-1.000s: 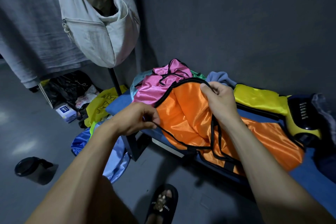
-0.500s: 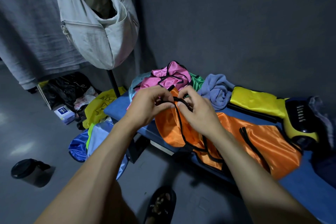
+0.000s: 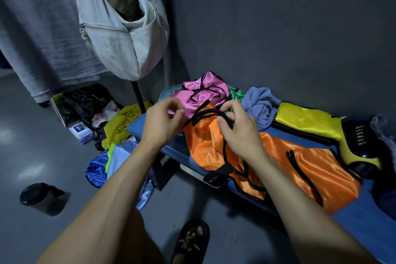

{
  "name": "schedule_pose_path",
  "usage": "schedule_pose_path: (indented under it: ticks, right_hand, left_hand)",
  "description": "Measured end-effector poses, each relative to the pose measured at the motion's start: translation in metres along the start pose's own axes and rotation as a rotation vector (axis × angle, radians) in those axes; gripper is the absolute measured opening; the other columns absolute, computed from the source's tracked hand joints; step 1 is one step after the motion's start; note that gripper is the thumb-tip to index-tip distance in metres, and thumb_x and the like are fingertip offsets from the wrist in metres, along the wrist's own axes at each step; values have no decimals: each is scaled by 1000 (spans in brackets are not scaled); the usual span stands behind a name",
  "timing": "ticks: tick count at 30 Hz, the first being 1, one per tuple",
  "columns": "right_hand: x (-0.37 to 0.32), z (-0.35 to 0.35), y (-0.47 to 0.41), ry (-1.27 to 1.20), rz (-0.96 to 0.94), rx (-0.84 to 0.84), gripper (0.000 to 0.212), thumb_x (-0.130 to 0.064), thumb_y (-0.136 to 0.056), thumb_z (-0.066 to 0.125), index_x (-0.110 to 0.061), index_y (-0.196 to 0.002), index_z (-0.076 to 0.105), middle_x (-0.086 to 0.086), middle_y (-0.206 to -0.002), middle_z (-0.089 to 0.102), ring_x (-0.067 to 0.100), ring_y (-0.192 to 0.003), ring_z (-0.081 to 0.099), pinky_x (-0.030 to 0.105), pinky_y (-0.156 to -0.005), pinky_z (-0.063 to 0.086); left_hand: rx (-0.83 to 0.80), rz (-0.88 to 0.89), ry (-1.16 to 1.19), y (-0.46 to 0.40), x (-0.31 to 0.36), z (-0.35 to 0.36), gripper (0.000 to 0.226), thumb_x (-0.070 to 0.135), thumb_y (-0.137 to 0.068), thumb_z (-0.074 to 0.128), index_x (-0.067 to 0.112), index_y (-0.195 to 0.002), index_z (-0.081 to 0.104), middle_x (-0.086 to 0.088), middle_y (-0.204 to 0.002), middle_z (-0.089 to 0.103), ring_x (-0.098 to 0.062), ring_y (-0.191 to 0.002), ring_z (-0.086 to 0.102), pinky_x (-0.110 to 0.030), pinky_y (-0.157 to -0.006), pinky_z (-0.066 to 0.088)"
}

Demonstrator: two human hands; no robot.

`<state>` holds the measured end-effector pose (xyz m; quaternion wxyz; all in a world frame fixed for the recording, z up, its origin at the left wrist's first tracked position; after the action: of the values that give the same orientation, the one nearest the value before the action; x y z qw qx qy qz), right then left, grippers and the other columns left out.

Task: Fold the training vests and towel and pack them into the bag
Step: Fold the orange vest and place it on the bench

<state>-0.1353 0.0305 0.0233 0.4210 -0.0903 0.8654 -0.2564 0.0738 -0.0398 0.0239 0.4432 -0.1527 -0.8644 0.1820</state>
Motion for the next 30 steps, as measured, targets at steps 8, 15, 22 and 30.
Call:
schedule_pose_path:
  ticks: [8,15,22,30]
  right_hand:
    - [18,-8,-1,-77,219,141,15,-21,-99,60,-20,-112,55,-13,-55,53,7,-47,45,23,-54,30]
    - [36,-13,-1,-90,369,99,14,-32,-97,66,-19,-101,68,-13,-62,56,-1,-47,46,14,-51,32]
    - [28,-14,-1,-211,424,31,31,-25,-99,63,-11,-72,60,-18,-45,47,-6,-49,47,17,-58,31]
    - [26,-19,-2,-267,471,68,33,-27,-99,62,-8,-73,57,-15,-46,34,6,-45,34,18,-46,29]
  left_hand:
    - [-493,-488,13,30,-45,51,25,32,-93,74,8,-86,70,-5,-69,69,-13,-50,65,-26,-48,52]
    - [-408,-631,402,32,-29,65,15,33,-93,74,18,-92,77,-3,-68,64,-15,-53,55,-23,-49,47]
    - [-244,-644,615,24,-3,62,26,21,-86,71,16,-64,60,-18,-74,59,-24,-63,55,-27,-57,47]
    - [-187,-651,675,21,-4,55,30,33,-92,73,10,-74,68,-5,-68,69,-18,-60,65,-27,-58,54]
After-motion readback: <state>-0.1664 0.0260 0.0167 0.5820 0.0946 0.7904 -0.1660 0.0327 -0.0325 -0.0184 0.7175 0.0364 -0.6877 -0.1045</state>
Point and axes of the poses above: each hand's wrist, its own y-axis away from the middle knuckle, its own z-axis out of the palm, x = y × z, the point moved 6 cm from there along -y, towards the middle knuckle
